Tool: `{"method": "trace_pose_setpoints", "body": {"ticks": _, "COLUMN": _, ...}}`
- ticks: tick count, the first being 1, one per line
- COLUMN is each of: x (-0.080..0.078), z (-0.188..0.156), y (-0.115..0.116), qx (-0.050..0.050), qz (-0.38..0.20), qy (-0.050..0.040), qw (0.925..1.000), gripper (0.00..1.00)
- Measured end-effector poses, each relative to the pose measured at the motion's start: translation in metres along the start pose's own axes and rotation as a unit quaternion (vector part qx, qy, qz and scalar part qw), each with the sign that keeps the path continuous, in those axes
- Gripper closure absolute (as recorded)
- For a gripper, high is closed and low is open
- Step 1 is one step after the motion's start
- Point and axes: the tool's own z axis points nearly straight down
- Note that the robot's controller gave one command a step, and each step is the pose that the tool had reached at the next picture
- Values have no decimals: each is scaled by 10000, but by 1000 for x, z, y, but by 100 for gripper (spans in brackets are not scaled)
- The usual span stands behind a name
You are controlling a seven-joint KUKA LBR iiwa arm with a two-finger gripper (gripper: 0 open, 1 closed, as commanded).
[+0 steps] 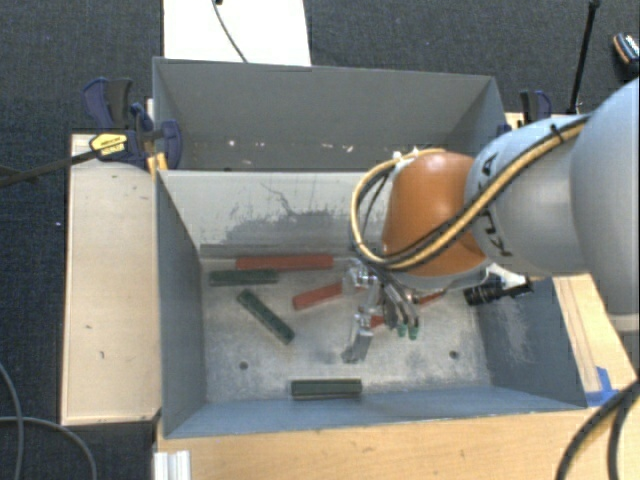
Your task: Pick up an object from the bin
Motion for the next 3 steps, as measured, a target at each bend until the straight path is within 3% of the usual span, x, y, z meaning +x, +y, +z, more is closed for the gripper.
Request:
{"method": "trace_pose_setpoints", "body": {"ticks": 1, "x": -55, "z": 33, "y": 34, "qx": -15, "qz": -334, "qy": -46, "qw": 9994, "gripper": 0}}
{"method": "trace_pose_setpoints", "body": {"ticks": 2, "x": -55, "z": 29, "y": 34, "qx": -22, "qz": -303, "qy": -60, "qw": 9995, "gripper": 100}}
{"method": "trace_pose_setpoints", "body": {"ticks": 3, "x": -42, "z": -163, "y": 2, "qx": -22, "qz": 80, "qy": -79, "qw": 9999, "gripper": 100}}
